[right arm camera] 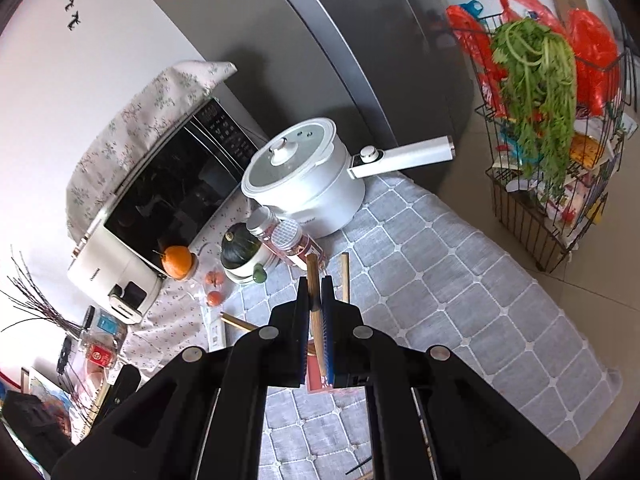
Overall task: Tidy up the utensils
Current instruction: 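Drop the chopstick into the pink holder by opening the left gripper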
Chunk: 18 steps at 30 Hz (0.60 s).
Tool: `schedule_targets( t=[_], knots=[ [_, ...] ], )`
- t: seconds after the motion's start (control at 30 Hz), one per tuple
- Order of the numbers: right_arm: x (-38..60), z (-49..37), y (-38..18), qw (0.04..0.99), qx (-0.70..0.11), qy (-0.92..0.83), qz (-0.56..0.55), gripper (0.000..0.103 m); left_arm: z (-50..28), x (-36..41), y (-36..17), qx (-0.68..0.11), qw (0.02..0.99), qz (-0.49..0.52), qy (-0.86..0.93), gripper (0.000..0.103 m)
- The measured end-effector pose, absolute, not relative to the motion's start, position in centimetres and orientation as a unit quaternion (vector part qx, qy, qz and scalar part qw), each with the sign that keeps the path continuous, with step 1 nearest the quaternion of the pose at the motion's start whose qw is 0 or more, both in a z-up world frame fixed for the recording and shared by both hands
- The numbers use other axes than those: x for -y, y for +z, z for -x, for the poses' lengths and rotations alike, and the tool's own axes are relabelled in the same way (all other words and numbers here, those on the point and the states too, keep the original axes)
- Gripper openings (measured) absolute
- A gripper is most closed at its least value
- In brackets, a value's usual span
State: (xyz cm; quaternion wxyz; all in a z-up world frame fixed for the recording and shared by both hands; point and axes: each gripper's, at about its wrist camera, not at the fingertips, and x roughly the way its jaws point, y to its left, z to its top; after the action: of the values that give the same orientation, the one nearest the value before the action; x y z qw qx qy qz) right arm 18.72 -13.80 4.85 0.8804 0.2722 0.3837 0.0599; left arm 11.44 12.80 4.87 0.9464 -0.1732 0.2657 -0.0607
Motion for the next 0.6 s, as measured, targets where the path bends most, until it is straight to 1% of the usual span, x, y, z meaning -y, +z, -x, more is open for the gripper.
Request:
schedule_targets(
  t=[0.07,0.23,0.27,0.3,0.33,0.37,0.4,0.5,0.6],
  knots=[
    [13.3,-19.6,4.0,0.876,-0.391,0.06,-0.276,0.006,-11.6,-12.7,4.5,-0.274,0.944,0.172,-0.061,0.023],
    [12.4,-20.7,2.3,0.866,-0.411,0.059,-0.279,0.012,-11.6,-12.3,3.9,-0.284,0.943,0.161,-0.064,0.027],
    [12.5,-20.6,2.3,0.868,-0.41,0.057,-0.276,0.017,-11.5,-12.2,3.9,-0.284,0.943,0.159,-0.065,0.027],
    [12.5,-20.3,2.3,0.87,-0.407,0.054,-0.273,0.026,-11.5,-12.2,3.9,-0.284,0.944,0.158,-0.066,0.028],
    [12.7,-19.9,2.5,0.875,-0.401,0.049,-0.269,0.031,-11.4,-12.1,3.8,-0.284,0.944,0.157,-0.066,0.03],
    [12.9,-19.4,2.6,0.879,-0.394,0.044,-0.264,0.042,-11.3,-11.9,3.8,-0.285,0.943,0.156,-0.066,0.03],
    [12.9,-19.0,2.8,0.883,-0.389,0.038,-0.258,0.045,-11.3,-11.8,3.7,-0.286,0.943,0.154,-0.067,0.03],
    [13.2,-17.8,3.0,0.894,-0.381,0.026,-0.235,0.045,-11.3,-11.2,3.4,-0.291,0.943,0.146,-0.069,0.032],
    [13.4,-16.6,2.8,0.9,-0.377,0.013,-0.216,0.045,-11.2,-10.4,3.1,-0.297,0.943,0.135,-0.069,0.036]
  ],
)
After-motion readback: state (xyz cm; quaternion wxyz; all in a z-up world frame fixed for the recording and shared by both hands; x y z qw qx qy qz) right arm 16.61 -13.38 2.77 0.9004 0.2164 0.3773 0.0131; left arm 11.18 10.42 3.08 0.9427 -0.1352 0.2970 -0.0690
